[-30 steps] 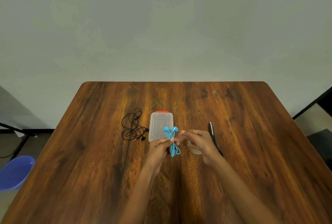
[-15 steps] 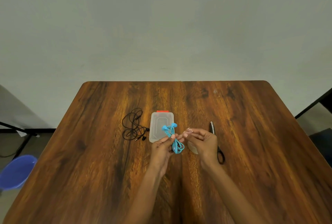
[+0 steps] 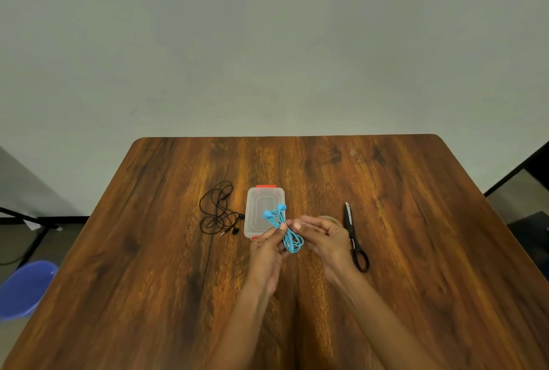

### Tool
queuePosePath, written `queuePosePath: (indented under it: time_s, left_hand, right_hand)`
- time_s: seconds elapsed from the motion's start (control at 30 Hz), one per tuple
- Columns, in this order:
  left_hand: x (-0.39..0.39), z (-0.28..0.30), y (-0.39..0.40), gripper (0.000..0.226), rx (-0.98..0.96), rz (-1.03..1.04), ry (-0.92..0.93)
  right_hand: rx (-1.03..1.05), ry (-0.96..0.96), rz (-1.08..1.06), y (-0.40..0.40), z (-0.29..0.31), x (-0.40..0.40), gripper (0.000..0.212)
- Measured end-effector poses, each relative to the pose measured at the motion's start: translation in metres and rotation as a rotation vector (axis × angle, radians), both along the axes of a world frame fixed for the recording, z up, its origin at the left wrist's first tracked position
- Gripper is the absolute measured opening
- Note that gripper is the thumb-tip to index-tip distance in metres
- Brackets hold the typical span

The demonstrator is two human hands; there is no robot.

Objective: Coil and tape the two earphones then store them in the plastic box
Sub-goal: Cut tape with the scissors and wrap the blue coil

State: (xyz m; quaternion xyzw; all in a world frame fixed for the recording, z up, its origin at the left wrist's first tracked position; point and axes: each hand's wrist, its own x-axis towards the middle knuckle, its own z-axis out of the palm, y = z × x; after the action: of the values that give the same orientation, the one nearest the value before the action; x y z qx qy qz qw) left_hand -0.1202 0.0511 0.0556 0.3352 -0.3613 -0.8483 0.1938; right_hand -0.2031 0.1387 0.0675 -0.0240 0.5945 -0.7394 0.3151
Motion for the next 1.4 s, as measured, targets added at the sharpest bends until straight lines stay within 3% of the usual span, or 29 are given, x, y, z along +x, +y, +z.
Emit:
queuePosePath:
  time_s: [0.37,0.57,1.0,1.17,1.4]
  left_hand:
    - [-0.001,0.002,0.009,0.018,-0.012,0.042,-0.038]
    - [-0.001,0.002,0.015,0.025,0.011,0.028,-0.063]
    - [0.000,0.001,0.023,0.025,-0.187,-0.054,-0.177]
    - [0.000,0.001,0.023,0.022,-0.080,0.033,-0.170]
    - [0.003,0.001,0.023,0.019,-0.214,0.111,-0.199]
  right_hand:
    - [0.026,0.010,-0.017,-0.003,-0.001,0.007,0.033]
    - [0.079,0.039,-0.051,-0.005,-0.004,0.011,0.029]
    - [0.272,0.200,-0.137,0.000,-0.025,0.021,0.018]
    - [0.206,0.088,-0.114,-0.001,-0.024,0.022,0.019]
    - [0.157,-0.002,-0.020,0.003,-0.021,0.014,0.016]
